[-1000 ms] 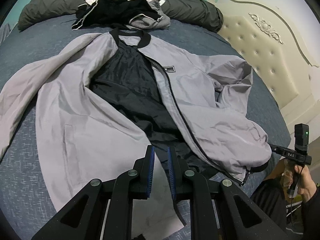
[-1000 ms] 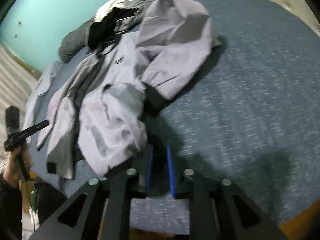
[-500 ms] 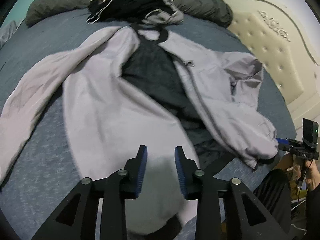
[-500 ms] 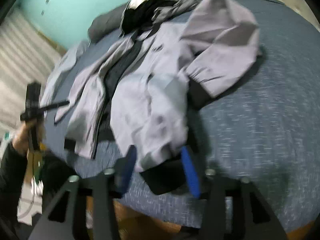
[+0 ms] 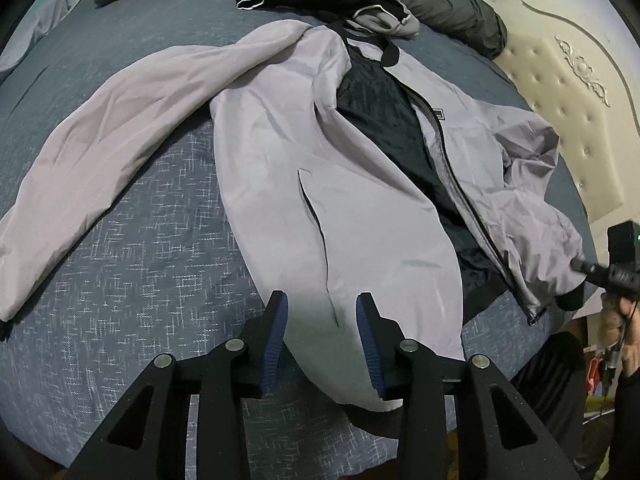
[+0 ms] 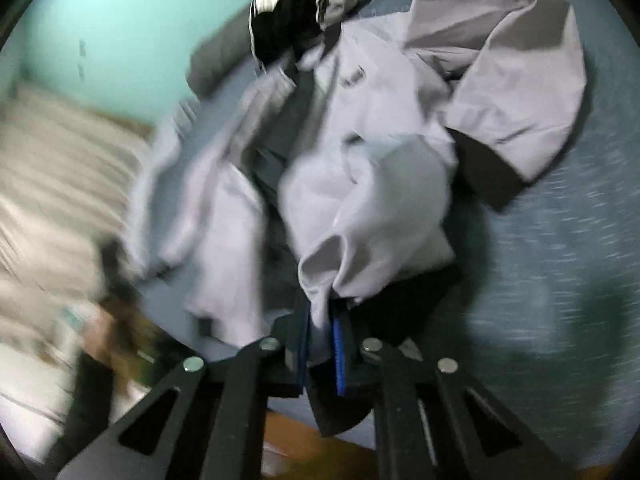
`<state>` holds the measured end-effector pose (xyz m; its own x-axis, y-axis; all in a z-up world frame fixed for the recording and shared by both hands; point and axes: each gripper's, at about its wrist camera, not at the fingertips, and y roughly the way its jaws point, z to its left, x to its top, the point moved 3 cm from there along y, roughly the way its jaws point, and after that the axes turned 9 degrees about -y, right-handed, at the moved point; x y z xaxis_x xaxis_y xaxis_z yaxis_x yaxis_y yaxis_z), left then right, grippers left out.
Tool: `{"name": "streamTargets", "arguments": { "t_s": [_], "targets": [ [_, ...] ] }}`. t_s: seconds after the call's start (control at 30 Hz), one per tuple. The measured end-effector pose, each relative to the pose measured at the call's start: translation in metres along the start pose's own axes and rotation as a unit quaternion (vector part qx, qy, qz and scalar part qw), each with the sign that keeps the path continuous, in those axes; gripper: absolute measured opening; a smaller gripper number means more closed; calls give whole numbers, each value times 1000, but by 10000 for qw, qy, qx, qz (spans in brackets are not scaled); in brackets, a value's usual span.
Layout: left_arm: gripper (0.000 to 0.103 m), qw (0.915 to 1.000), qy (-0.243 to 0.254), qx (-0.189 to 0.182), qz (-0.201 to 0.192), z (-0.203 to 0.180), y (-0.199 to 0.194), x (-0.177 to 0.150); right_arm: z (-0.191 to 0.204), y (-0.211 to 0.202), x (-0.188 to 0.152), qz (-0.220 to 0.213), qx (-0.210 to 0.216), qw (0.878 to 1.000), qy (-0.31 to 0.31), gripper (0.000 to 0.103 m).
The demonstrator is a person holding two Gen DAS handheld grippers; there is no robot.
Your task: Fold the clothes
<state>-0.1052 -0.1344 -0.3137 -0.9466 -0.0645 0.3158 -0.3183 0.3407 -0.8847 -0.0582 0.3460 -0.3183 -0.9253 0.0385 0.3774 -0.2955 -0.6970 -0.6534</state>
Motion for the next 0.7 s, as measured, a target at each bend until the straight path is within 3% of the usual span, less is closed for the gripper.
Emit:
{"name": "streamTargets", "arguments": {
  "t_s": [0.07, 0.27, 0.5, 0.6, 0.7],
  "targets": [
    [39, 10000, 14, -31, -30, -2, -2, 0, 2, 1, 10, -192, 230, 9991, 298, 9],
    [39, 9999, 74, -77, -78, -6, -2, 2, -13, 10, 11, -5, -1105, 9937, -174, 9],
    [39, 9999, 76, -98, -57, -10, 4, 5, -42, 3, 2, -100, -1628, 9866, -92, 9],
    [39, 9999, 80, -110, -68, -14, 5, 8, -47, 2, 2, -138, -1249, 9915, 331, 8],
    [39, 9998, 69, -144, -111, -18, 2, 13, -24, 4, 10, -256, -656, 9966, 437, 8]
  ]
}}
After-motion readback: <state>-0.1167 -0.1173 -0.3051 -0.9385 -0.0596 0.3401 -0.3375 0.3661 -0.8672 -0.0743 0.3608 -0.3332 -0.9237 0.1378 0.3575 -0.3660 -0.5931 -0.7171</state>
